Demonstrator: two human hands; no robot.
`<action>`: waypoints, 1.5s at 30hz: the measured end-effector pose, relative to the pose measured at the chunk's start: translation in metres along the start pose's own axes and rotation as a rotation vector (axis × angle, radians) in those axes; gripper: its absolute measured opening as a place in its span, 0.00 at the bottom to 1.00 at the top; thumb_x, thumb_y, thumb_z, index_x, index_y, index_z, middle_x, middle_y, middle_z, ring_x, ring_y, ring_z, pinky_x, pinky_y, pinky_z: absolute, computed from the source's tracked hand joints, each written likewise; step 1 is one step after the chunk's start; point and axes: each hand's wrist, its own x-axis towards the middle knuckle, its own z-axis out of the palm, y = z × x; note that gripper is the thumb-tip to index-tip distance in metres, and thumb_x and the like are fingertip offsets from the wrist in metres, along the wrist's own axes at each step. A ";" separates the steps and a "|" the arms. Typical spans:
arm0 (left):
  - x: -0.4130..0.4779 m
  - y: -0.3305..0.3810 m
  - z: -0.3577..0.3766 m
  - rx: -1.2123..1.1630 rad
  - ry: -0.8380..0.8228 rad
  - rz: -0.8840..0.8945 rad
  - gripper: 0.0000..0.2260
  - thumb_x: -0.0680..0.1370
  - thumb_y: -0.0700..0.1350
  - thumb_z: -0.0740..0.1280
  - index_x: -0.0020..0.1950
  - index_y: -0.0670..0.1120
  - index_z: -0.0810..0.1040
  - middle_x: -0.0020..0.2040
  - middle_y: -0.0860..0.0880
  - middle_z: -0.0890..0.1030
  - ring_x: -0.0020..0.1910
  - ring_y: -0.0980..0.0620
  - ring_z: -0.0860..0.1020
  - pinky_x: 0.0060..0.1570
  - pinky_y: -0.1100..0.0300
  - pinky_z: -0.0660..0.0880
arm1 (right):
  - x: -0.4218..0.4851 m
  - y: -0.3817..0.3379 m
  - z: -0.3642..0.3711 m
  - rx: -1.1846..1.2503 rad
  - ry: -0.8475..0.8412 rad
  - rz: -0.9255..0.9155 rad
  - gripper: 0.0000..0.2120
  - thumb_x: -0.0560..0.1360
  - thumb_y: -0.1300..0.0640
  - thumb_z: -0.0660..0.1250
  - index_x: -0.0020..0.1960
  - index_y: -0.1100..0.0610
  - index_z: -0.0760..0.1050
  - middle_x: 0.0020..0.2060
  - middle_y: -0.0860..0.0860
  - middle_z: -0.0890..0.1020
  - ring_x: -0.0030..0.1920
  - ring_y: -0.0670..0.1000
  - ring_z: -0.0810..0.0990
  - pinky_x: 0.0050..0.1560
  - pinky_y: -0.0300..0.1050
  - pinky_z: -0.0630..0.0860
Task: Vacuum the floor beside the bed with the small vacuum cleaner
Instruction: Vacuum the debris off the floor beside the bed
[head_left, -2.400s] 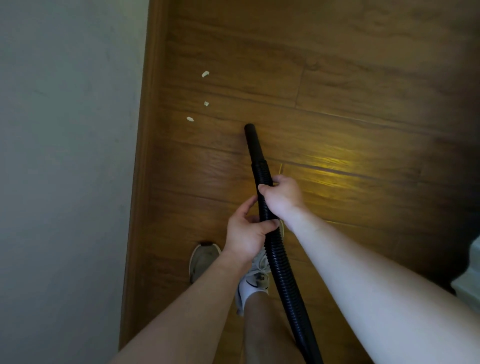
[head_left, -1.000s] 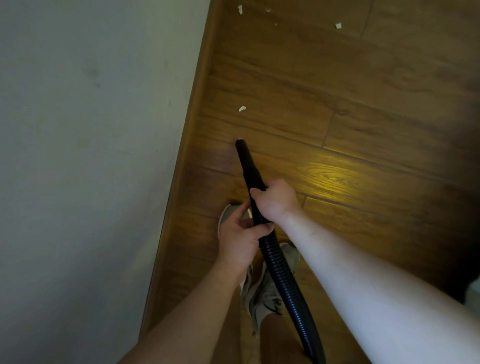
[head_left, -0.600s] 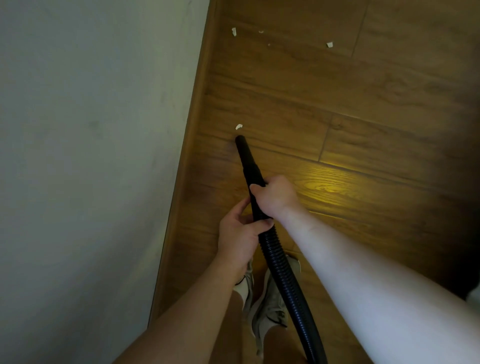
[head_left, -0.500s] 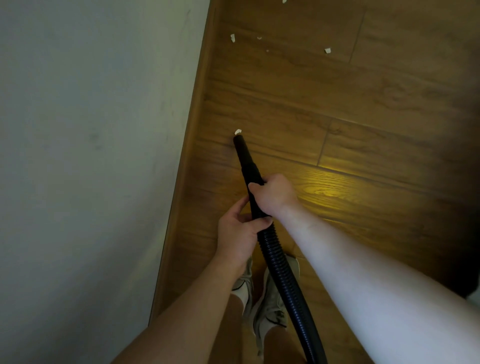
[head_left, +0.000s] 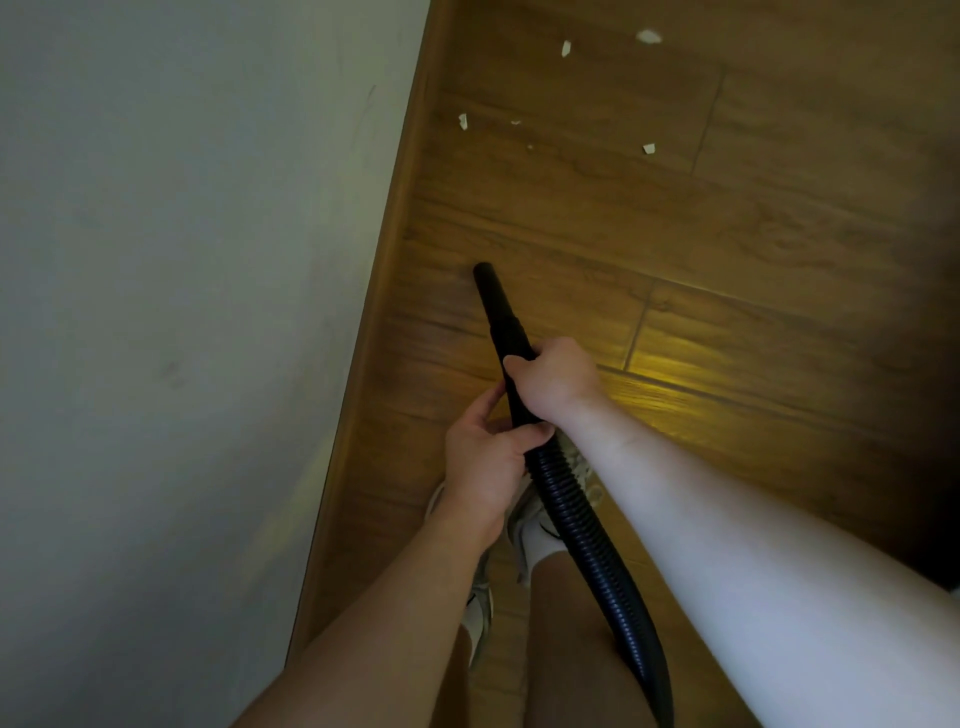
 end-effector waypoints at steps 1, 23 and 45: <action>0.002 0.003 0.006 -0.004 0.000 0.004 0.32 0.73 0.30 0.74 0.75 0.47 0.72 0.51 0.42 0.87 0.50 0.47 0.86 0.52 0.53 0.83 | 0.003 -0.001 -0.006 0.007 0.004 -0.005 0.13 0.79 0.49 0.65 0.55 0.56 0.81 0.39 0.52 0.81 0.31 0.45 0.74 0.25 0.38 0.64; 0.031 0.063 0.104 0.095 0.038 0.057 0.33 0.73 0.29 0.73 0.75 0.49 0.71 0.52 0.44 0.87 0.52 0.46 0.86 0.53 0.51 0.82 | 0.055 -0.018 -0.110 0.120 0.009 -0.120 0.11 0.79 0.49 0.66 0.57 0.54 0.81 0.43 0.49 0.82 0.36 0.47 0.77 0.28 0.36 0.67; 0.072 0.118 0.098 0.045 0.072 0.086 0.31 0.73 0.29 0.72 0.73 0.51 0.74 0.52 0.47 0.87 0.53 0.50 0.86 0.52 0.58 0.82 | 0.106 -0.082 -0.112 0.018 -0.058 -0.147 0.12 0.80 0.49 0.65 0.55 0.55 0.81 0.36 0.47 0.80 0.32 0.44 0.77 0.25 0.37 0.66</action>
